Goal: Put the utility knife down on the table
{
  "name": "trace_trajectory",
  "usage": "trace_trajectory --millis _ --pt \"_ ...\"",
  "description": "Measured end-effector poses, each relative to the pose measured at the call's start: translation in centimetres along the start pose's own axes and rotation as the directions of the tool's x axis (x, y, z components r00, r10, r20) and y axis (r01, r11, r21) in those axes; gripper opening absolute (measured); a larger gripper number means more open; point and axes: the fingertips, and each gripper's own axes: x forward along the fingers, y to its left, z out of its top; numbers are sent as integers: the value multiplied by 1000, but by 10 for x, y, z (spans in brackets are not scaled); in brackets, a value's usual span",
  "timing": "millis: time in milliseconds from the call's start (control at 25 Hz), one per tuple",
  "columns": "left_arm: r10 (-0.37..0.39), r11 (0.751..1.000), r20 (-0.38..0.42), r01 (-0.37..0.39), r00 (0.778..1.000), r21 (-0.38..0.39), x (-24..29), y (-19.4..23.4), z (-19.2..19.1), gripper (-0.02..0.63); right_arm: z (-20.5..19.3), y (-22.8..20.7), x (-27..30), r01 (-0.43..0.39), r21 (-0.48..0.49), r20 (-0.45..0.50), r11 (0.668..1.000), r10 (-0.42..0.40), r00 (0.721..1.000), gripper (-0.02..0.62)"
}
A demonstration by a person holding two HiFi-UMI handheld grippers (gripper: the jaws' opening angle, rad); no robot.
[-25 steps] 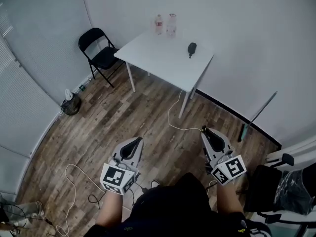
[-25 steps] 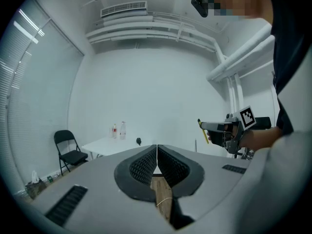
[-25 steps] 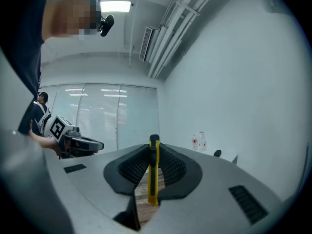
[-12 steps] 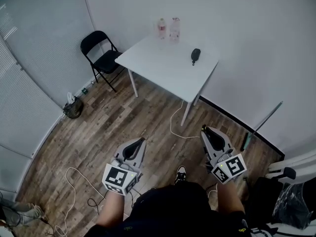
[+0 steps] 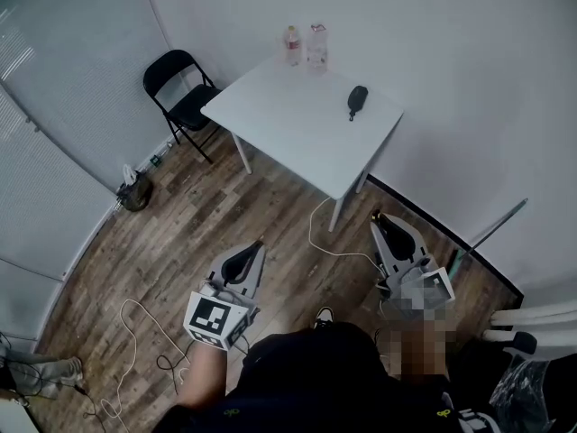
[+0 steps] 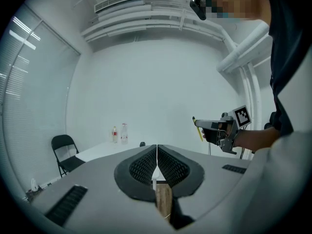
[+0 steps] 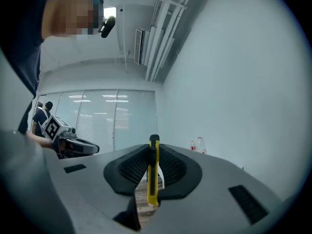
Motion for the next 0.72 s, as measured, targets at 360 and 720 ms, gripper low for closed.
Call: trace_trajectory --millis 360,720 --pt "18 1000 -42 -19 999 -4 66 -8 4 23 -11 -69 18 -34 51 21 998 33 999 74" --pt "-3 999 -61 0 998 -50 122 29 -11 23 -38 -108 60 -6 65 -42 998 9 999 74"
